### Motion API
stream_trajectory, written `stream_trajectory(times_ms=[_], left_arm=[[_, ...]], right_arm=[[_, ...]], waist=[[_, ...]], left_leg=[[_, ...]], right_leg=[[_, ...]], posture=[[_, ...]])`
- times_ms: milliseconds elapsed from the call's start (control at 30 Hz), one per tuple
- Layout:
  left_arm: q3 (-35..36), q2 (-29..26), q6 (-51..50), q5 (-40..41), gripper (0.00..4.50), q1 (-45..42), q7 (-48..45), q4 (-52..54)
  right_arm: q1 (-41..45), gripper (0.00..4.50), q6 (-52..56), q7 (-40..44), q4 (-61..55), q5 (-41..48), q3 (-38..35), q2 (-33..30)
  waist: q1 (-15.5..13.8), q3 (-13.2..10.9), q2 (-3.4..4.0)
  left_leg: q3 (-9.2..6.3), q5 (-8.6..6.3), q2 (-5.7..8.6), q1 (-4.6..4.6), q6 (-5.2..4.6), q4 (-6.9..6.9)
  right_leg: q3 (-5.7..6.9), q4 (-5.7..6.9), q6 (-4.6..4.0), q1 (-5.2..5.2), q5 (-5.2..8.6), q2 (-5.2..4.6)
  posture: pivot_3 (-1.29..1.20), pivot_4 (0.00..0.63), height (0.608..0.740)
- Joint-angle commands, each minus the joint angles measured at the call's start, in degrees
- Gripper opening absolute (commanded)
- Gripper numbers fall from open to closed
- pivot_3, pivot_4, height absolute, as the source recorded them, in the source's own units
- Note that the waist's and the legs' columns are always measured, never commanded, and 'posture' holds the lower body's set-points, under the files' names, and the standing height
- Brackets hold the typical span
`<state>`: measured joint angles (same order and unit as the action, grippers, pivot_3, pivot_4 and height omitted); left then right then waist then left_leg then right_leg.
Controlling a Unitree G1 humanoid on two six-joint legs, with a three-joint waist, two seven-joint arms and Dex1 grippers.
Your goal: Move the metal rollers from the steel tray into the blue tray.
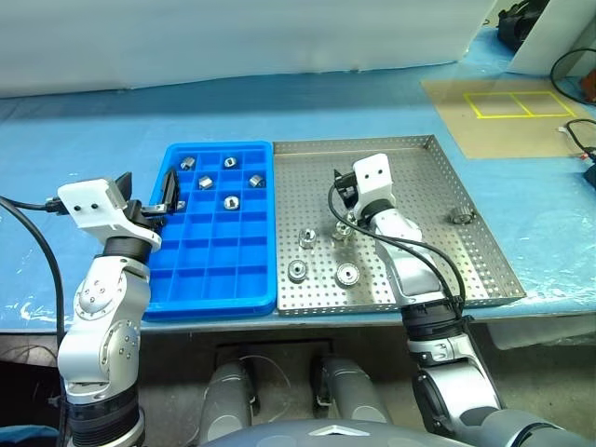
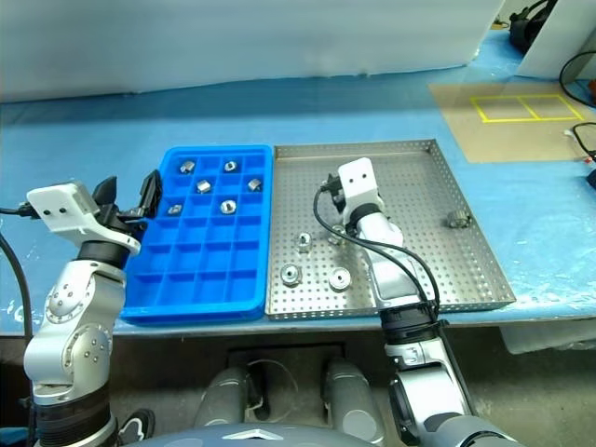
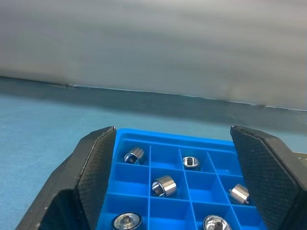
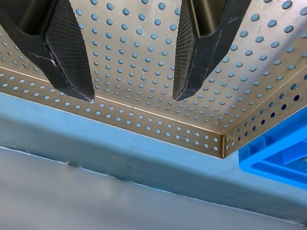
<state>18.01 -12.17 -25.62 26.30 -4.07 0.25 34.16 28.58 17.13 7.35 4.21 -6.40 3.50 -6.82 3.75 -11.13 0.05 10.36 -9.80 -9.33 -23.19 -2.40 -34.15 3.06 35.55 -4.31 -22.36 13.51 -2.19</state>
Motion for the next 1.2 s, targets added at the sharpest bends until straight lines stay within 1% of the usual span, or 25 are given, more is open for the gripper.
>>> stream_trajectory(times_ms=[33,1067,1200], left_arm=[[0.15,-0.23,0.46,-0.07,4.03,0.15,0.02,2.47],[-0.78,0.14,0.55,-0.32,4.03,-0.07,0.49,2.41],[-0.42,-0.67,0.12,-0.01,4.03,-1.04,0.04,1.55]], right_arm=[[1.13,2.65,-1.32,-0.05,-1.37,0.34,-0.02,0.0],[1.04,2.65,-1.16,0.36,-1.57,0.23,0.02,-0.2],[0.99,2.65,-1.2,0.28,-1.67,0.19,0.04,-0.18]], waist=[[0.0,0.0,0.0],[-0.01,0.0,0.0],[-0.01,0.0,0.0]], left_leg=[[0.0,0.0,0.0,0.0,0.0,0.0],[0.0,0.0,0.0,0.0,0.0,0.0],[0.0,0.0,0.0,0.0,0.0,0.01]], right_leg=[[0.0,0.0,0.0,0.0,0.0,0.0],[0.0,-0.01,0.0,0.0,0.0,0.0],[0.0,-0.01,0.0,-0.01,0.0,0.0]], posture=[[-0.3,0.15,0.74],[-0.31,0.15,0.74],[-0.31,0.15,0.74]])
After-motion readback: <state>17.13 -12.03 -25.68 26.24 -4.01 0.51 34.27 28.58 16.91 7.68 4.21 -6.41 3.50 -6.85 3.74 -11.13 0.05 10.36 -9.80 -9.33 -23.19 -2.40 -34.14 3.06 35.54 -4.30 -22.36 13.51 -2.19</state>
